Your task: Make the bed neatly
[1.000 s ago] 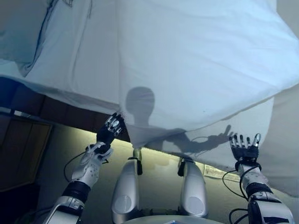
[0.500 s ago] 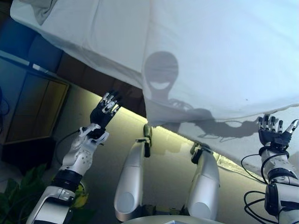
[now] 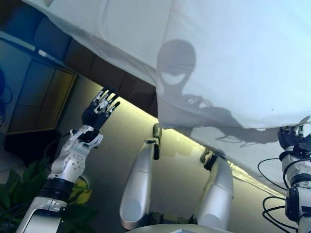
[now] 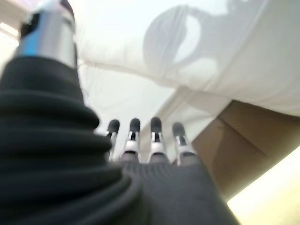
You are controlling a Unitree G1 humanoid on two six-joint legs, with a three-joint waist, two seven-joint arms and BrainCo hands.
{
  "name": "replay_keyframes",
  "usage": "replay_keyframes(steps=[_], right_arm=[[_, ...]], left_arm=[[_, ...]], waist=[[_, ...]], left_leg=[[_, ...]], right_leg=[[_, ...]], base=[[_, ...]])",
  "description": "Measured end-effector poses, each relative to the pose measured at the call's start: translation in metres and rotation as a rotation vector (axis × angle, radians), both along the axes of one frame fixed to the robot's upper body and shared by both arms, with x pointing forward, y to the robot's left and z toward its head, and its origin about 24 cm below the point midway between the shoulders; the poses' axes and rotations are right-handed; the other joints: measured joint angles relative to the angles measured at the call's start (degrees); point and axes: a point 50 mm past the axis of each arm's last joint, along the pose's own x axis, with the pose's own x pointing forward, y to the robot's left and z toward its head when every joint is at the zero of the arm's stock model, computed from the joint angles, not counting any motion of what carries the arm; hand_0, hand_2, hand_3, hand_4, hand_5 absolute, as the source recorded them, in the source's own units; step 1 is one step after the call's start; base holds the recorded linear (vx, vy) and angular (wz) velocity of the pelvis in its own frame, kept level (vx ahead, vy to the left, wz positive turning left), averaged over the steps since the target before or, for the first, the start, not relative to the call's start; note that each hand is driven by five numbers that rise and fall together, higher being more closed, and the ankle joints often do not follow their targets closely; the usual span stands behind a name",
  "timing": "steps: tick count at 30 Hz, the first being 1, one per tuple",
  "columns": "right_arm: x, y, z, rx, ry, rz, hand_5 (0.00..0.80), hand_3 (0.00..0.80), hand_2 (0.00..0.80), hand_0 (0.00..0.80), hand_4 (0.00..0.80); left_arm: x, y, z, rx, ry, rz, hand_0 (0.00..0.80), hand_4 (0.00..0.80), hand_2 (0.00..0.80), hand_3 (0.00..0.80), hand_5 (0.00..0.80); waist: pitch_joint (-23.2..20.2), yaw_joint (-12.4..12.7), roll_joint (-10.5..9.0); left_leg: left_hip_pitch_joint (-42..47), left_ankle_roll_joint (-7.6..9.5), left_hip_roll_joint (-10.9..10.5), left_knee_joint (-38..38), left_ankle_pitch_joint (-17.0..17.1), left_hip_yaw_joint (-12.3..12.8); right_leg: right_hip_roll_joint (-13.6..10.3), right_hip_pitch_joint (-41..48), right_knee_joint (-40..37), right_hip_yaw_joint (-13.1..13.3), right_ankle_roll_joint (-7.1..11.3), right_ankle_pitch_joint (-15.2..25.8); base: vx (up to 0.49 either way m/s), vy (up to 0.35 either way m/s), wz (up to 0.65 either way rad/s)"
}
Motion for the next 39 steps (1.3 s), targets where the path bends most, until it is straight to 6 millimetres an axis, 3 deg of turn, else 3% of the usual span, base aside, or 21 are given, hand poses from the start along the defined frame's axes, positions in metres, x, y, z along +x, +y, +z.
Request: replay_keyframes(steps=[7,8,12,13,15,17,19,20,21,23,27,33,39], right_arm=[[0.002,-0.016,0.024,-0.018,0.012,-0.035,0.0,0.0,0.0,0.0,0.0],[0.002,-0.019,0.029,-0.027,0.004,-0.041,0.069,0.069,0.069,0.069,0.069],[0.003,-0.027,0.046,-0.067,-0.018,-0.058,0.169,0.169,0.169,0.169,0.169],[0.003,-0.028,0.049,-0.078,-0.02,-0.061,0.248,0.248,0.248,0.248,0.248],[0.004,-0.031,0.059,-0.093,-0.039,-0.066,0.571,0.571,0.571,0.571,0.571],[0.005,-0.034,0.07,-0.114,-0.065,-0.069,0.8,0.8,0.8,0.8,0.8],[0.006,-0.037,0.079,-0.129,-0.081,-0.078,0.8,0.8,0.8,0.8,0.8],[0.005,-0.039,0.085,-0.132,-0.094,-0.087,0.8,0.8,0.8,0.8,0.8],[0.01,-0.038,0.093,-0.135,-0.123,-0.08,0.8,0.8,0.8,0.8,0.8],[0.009,-0.039,0.094,-0.135,-0.121,-0.089,0.8,0.8,0.8,0.8,0.8],[0.012,-0.037,0.096,-0.137,-0.124,-0.085,0.8,0.8,0.8,0.8,0.8],[0.016,-0.02,0.064,-0.192,0.001,-0.009,0.8,0.8,0.8,0.8,0.8],[0.048,0.046,0.022,-0.169,-0.001,0.184,0.8,0.8,0.8,0.8,0.8]], left_arm=[[-0.002,0.009,0.011,0.034,-0.022,-0.009,0.0,0.0,0.0,0.0,0.0],[-0.002,0.012,0.012,0.041,-0.023,-0.005,0.0,0.0,0.0,0.0,0.0],[-0.004,0.018,0.016,0.048,-0.019,-0.006,0.0,0.0,0.0,0.0,0.0],[-0.005,0.018,0.017,0.045,-0.019,-0.009,0.0,0.0,0.0,0.0,0.0],[-0.007,0.017,0.016,0.042,-0.013,-0.024,0.0,0.0,0.0,0.0,0.0],[-0.008,0.017,0.014,0.046,-0.003,-0.038,0.0,0.0,0.0,0.0,0.0],[-0.006,0.018,0.021,0.05,-0.02,-0.053,0.0,0.0,0.0,0.0,0.0],[-0.009,0.019,0.017,0.044,-0.005,-0.053,0.0,0.0,0.0,0.0,0.0],[-0.012,0.021,0.011,0.045,0.015,-0.052,0.0,0.0,0.0,0.0,0.0],[-0.012,0.021,0.01,0.044,0.021,-0.055,0.0,0.0,0.0,0.0,0.0],[-0.011,0.02,0.012,0.042,0.014,-0.056,0.0,0.0,0.0,0.0,0.0],[-0.01,0.01,0.004,-0.021,0.027,-0.056,0.0,0.0,0.0,0.0,0.0],[0.001,-0.017,-0.014,-0.023,0.099,-0.05,0.0,0.0,0.0,0.0,0.0]], waist=[[-0.02,0.24,0.13],[-0.02,0.37,0.15],[-0.01,0.72,0.22],[-0.01,0.76,0.22],[-0.01,1.08,0.47],[-0.05,1.61,0.61],[-0.05,1.34,0.54],[-0.13,1.53,0.7],[-0.43,1.85,1.24],[-0.51,1.59,1.4],[-0.54,1.78,1.44],[-1.2,1.54,1.29],[-2.48,-0.62,0.39]], left_leg=[[-3.69,-0.02,-0.84,2.07,-0.02,-0.3],[-4.15,-0.03,-0.81,2.3,-0.03,-0.35],[-5.83,-0.24,-0.81,3.02,-0.15,-0.4],[-6.19,-0.31,-0.82,3.11,-0.19,-0.4],[-7.41,-1.51,-0.76,5.49,-1.08,-0.87],[-8.17,-1.48,-0.89,7.17,-1.07,-1.02],[-9.63,-1.77,-0.99,9.32,-1.38,-1.14],[-10.3,-2.28,-1.21,16.87,-4.16,-3.41],[-8.51,-2.73,-0.86,17.69,-9.76,-4.85],[-8.76,-2.09,-0.68,17.45,-8.95,-3.77],[-8.72,-1.69,-0.56,17.11,-8.83,-3.51],[-4.3,-1.76,0.04,12.66,-8.21,-3.3],[1.74,-2.44,1.25,5.96,-6.39,-1.8]], right_leg=[[-0.99,-4.25,4.13,1.55,-0.11,-1.35],[-0.98,-4.77,4.66,1.72,-0.22,-1.48],[-1.02,-6.65,6.46,2.31,-0.65,-2.05],[-1.03,-7.08,6.65,2.4,-0.66,-2.05],[-1.02,-7.86,7.98,2.67,-0.78,-2.14],[-0.91,-8.64,10.49,3.63,-0.53,-3.77],[-1.67,-9.23,11.41,3.68,-0.66,-4.62],[-1.62,-9.88,12.11,3.86,-0.63,-4.6],[-1.46,-10.09,12.72,3.89,-0.4,-4.67],[-2.69,-10.29,13.06,3.99,0.04,-4.13],[-2.71,-10.24,12.55,3.91,0.0,-3.66],[-2.09,-5.55,8.12,2.09,0.23,-2.85],[-0.79,-0.16,1.92,0.55,0.54,-1.0]], base=[[0.003,-0.048,0.1],[-0.002,-0.041,0.13],[0.001,-0.031,0.11],[0.009,-0.04,0.09],[0.009,-0.008,-0.06],[0.014,0.004,-0.05],[0.005,0.027,0.24],[0.0,0.032,-0.09],[0.001,0.04,-0.08],[0.006,0.052,0.1],[0.012,0.05,0.0],[-0.002,0.026,-0.02],[-0.03,0.092,-0.1]])
